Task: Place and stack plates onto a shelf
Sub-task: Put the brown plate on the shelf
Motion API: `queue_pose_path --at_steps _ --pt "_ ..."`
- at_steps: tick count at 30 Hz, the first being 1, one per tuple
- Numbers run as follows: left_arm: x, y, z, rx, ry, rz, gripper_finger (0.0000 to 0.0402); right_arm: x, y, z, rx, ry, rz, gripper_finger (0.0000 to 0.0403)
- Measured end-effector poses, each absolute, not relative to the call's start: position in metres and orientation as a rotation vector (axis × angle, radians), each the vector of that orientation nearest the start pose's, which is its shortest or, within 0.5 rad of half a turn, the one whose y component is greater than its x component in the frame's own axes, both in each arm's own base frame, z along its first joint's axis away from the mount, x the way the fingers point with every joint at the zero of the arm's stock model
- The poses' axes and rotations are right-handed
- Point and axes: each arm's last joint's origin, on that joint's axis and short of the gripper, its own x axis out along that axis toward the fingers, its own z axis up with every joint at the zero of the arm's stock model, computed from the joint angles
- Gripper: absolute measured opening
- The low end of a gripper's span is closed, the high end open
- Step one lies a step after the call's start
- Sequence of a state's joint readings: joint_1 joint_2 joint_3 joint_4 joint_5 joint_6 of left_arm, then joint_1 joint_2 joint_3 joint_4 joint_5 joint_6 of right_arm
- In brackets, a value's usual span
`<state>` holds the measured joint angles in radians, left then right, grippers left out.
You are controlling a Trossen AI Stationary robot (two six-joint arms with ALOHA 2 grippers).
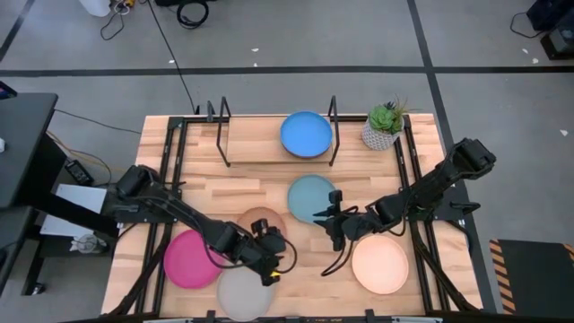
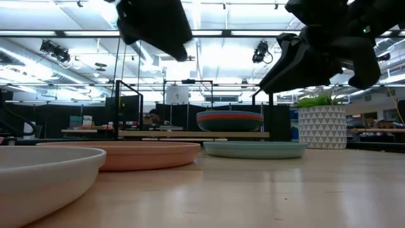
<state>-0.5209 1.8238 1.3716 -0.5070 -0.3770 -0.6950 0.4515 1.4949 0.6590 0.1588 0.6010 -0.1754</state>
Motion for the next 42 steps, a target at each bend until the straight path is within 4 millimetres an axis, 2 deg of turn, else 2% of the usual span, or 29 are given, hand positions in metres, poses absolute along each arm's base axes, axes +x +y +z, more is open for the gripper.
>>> queue_pose_path --at_steps 10,17,31,36,42 --pt "0.360 -0.197 0.203 -0.228 0.908 0.194 0.0155 0.256 0.109 0.162 -0.522 0.659 -0.007 0.0099" --pt "0.363 -0.197 0.174 -0.198 1.001 0.248 0.0155 0.253 0.111 0.159 -0.512 0.652 0.046 0.0099" --pt "0.356 -0.192 0.150 -0.129 1.163 0.288 0.0153 0.249 0.111 0.153 -0.503 0.586 0.087 0.0099" --pt "0.354 -0.190 0.149 -0.124 1.199 0.286 0.0117 0.248 0.111 0.151 -0.498 0.544 0.092 0.0099" --pt "0.353 -0.183 0.148 -0.131 1.268 0.278 0.0028 0.243 0.109 0.145 -0.475 0.517 0.128 0.0099"
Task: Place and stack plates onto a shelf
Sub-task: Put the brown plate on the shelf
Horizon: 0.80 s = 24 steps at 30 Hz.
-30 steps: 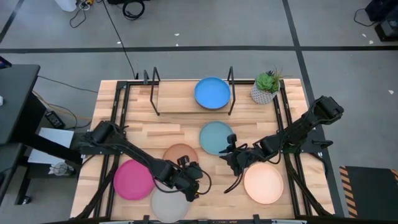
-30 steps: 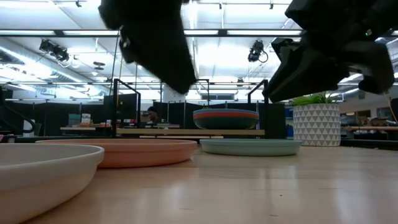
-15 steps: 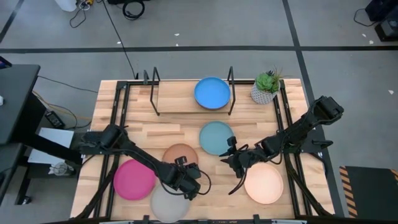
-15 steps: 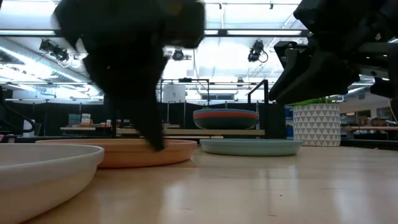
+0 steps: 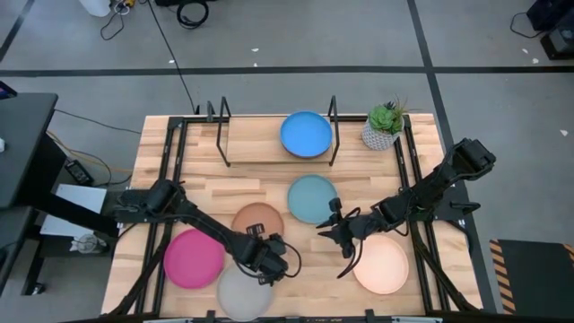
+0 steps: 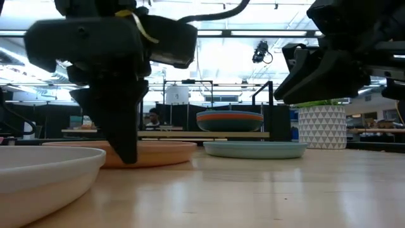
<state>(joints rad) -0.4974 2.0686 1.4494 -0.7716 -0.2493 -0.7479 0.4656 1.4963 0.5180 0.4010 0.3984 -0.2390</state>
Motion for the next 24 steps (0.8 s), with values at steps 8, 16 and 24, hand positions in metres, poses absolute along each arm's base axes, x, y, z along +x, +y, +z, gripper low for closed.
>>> queue_pose_path --at_steps 8,16,24 --pt "0.354 -0.169 0.162 -0.150 1.309 0.229 0.0013 0.241 0.108 0.143 -0.473 0.502 0.131 0.0099" --pt "0.346 -0.141 0.226 -0.107 1.112 0.281 0.0013 0.241 0.108 0.143 -0.479 0.501 0.132 0.0099" --pt "0.341 -0.103 0.266 0.069 0.935 0.449 0.0013 0.242 0.109 0.145 -0.469 0.480 0.127 0.0099"
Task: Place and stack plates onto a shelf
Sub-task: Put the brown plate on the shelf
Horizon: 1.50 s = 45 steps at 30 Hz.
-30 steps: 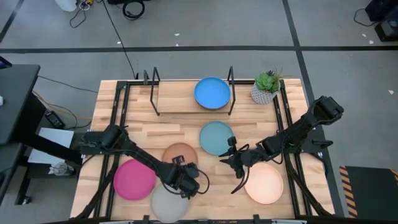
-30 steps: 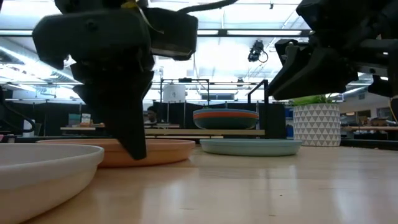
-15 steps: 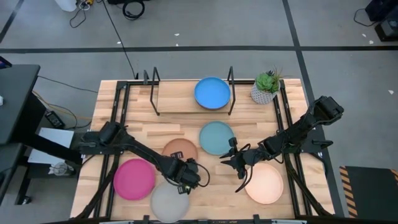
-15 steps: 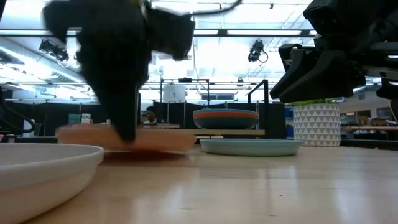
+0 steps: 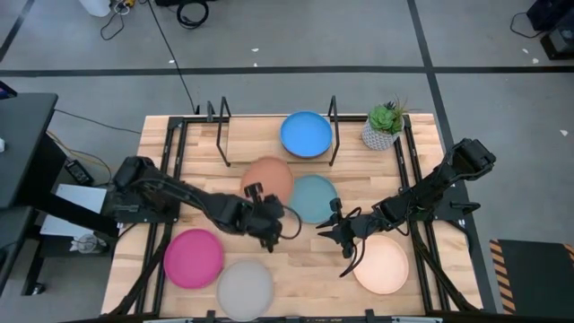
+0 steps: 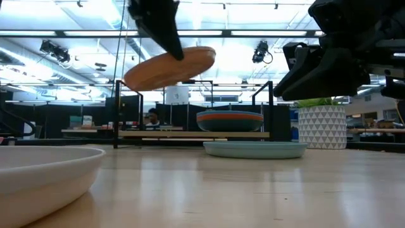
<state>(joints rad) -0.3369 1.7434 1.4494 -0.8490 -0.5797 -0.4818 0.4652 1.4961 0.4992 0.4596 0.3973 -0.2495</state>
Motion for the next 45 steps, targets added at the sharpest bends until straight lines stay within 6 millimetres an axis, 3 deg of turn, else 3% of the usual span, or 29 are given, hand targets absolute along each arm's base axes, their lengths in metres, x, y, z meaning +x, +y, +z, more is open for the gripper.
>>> queue_pose_path --at_steps 11,20,28,33,37,45 --pt "0.355 -0.029 0.267 0.187 1.028 0.469 0.0013 0.243 0.109 0.147 -0.464 0.454 0.129 0.0099" --pt "0.358 0.010 0.267 0.190 1.079 0.412 0.0013 0.244 0.110 0.151 -0.454 0.420 0.128 0.0099" --pt "0.356 0.050 0.266 0.264 1.132 0.286 0.0013 0.246 0.108 0.153 -0.491 0.406 0.120 0.0099" --pt "0.349 0.080 0.264 0.239 1.171 0.178 0.0013 0.246 0.097 0.163 -0.400 0.395 0.064 0.0099" --pt "0.343 0.091 0.257 0.202 1.192 0.154 0.0013 0.245 0.085 0.171 -0.302 0.398 0.006 0.0099" --pt "0.321 0.089 0.228 0.233 1.267 0.151 0.0013 0.249 0.069 0.179 -0.181 0.360 -0.047 0.0099"
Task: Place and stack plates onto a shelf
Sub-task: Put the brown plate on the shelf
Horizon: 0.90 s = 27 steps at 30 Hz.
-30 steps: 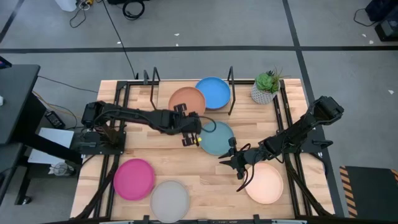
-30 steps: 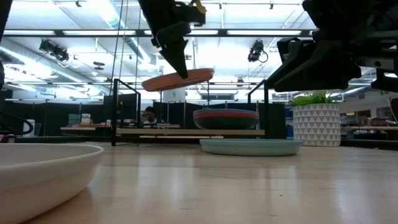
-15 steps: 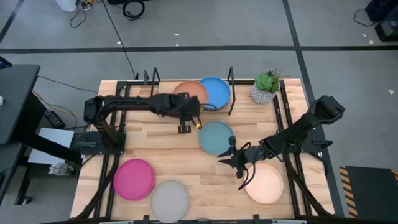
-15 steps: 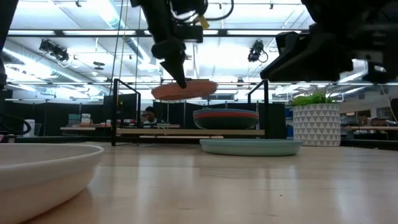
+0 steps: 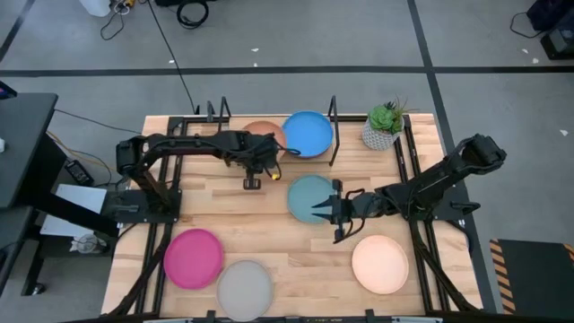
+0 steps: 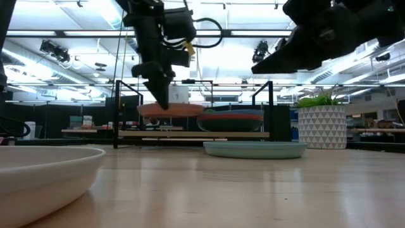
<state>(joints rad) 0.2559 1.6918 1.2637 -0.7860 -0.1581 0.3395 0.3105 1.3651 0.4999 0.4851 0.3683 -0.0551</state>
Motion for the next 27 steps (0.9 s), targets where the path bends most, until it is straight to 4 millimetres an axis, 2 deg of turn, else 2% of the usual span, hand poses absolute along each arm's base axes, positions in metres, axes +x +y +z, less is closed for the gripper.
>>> queue_pose_path --at_steps 3,7,12,15,21,27 --pt "0.314 0.087 0.231 0.245 1.269 0.146 0.0013 0.253 0.067 0.179 -0.177 0.334 -0.057 0.0099" --pt "0.303 0.091 0.246 0.261 1.235 0.155 0.0013 0.257 0.065 0.178 -0.185 0.310 -0.073 0.0099" --pt "0.292 0.108 0.255 0.239 1.220 0.214 0.0013 0.258 0.063 0.178 -0.182 0.307 -0.090 0.0099" --pt "0.287 0.122 0.250 0.222 1.249 0.237 0.0013 0.260 0.063 0.175 -0.182 0.304 -0.100 0.0099" --pt "0.285 0.143 0.233 0.267 1.180 0.269 0.0013 0.265 0.064 0.165 -0.186 0.310 -0.106 0.0099" --pt "0.271 0.155 0.219 0.197 1.217 0.264 0.0013 0.267 0.065 0.161 -0.205 0.313 -0.111 0.0099"
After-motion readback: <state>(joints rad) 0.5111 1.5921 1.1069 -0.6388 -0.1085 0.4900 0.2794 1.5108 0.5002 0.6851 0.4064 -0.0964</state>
